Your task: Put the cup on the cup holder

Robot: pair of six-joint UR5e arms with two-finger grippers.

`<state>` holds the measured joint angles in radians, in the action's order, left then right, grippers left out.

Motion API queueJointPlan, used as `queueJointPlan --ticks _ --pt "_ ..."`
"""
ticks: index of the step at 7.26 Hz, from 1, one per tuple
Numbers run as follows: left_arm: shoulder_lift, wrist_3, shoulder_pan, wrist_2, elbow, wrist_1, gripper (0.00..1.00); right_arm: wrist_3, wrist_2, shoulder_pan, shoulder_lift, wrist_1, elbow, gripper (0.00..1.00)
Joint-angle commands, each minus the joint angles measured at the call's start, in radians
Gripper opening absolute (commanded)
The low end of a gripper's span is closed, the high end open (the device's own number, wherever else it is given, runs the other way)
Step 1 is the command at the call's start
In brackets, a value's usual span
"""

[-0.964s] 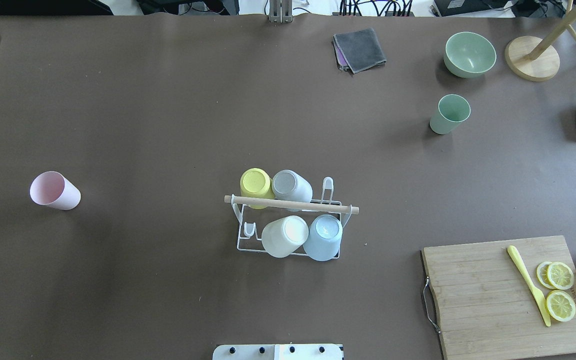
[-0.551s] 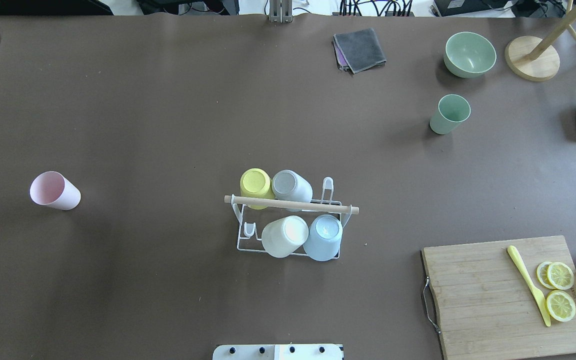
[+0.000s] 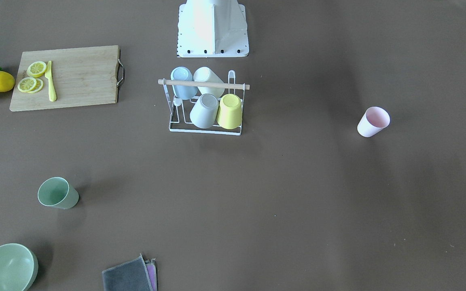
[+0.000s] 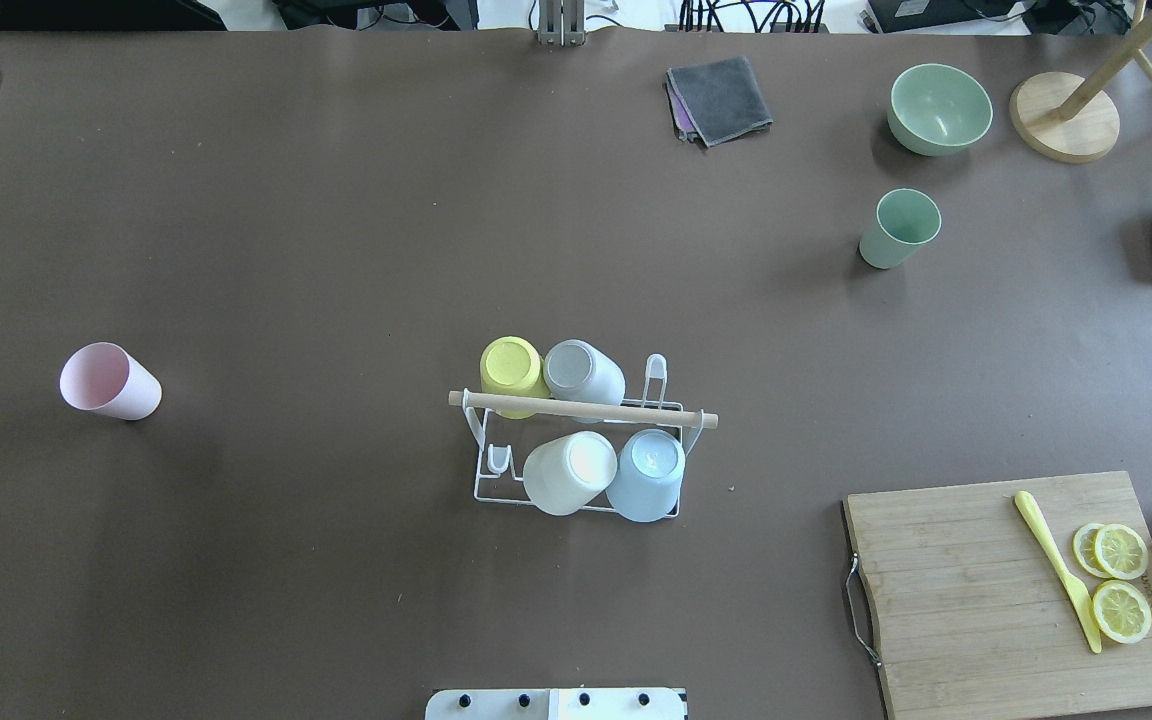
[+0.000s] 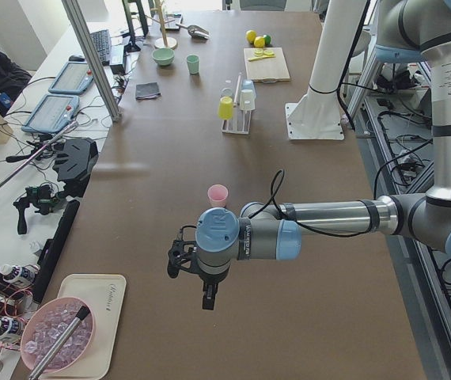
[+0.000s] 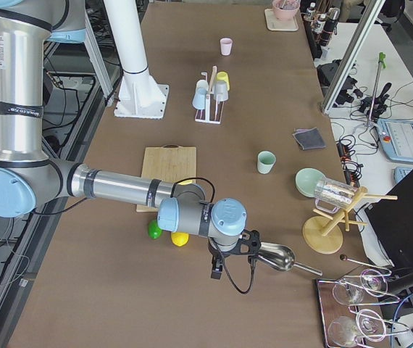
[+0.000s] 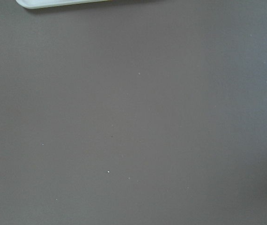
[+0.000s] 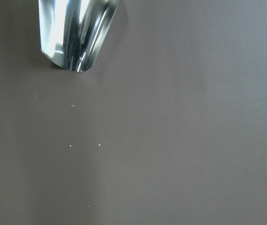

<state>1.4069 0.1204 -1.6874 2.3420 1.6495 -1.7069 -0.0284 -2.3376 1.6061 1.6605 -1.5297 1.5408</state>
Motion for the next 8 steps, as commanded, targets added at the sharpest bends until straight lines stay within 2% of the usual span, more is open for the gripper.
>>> queueJointPlan --ticks 1,2,4,5,6,7,8 --pt "-0.002 -0.001 0.0 -0.006 -0.066 -0.062 0.98 -0.002 0.0 0.0 0.001 0.006 0.007 1.0" --pt "0.001 0.001 0.002 -0.009 -0.089 -0.066 0.98 -0.002 0.0 0.0 -0.002 0.006 0.01 1.0" --pt "0.0 0.022 0.04 -0.067 -0.07 -0.069 0.98 -0.002 0.001 0.001 -0.007 0.006 0.024 1.0" --pt "-0.021 0.074 0.066 -0.158 -0.053 -0.068 0.98 -0.002 0.001 0.003 -0.008 0.005 0.025 1.0" --pt "-0.032 0.076 0.195 -0.285 0.023 -0.048 0.98 -0.004 0.003 0.003 -0.004 0.005 0.038 1.0" --pt "-0.04 0.085 0.222 -0.358 0.074 -0.016 0.98 -0.004 0.004 0.003 -0.011 0.005 0.041 1.0" --pt "-0.032 0.138 0.241 -0.383 0.082 -0.014 0.98 -0.004 0.003 0.003 -0.013 0.006 0.045 1.0"
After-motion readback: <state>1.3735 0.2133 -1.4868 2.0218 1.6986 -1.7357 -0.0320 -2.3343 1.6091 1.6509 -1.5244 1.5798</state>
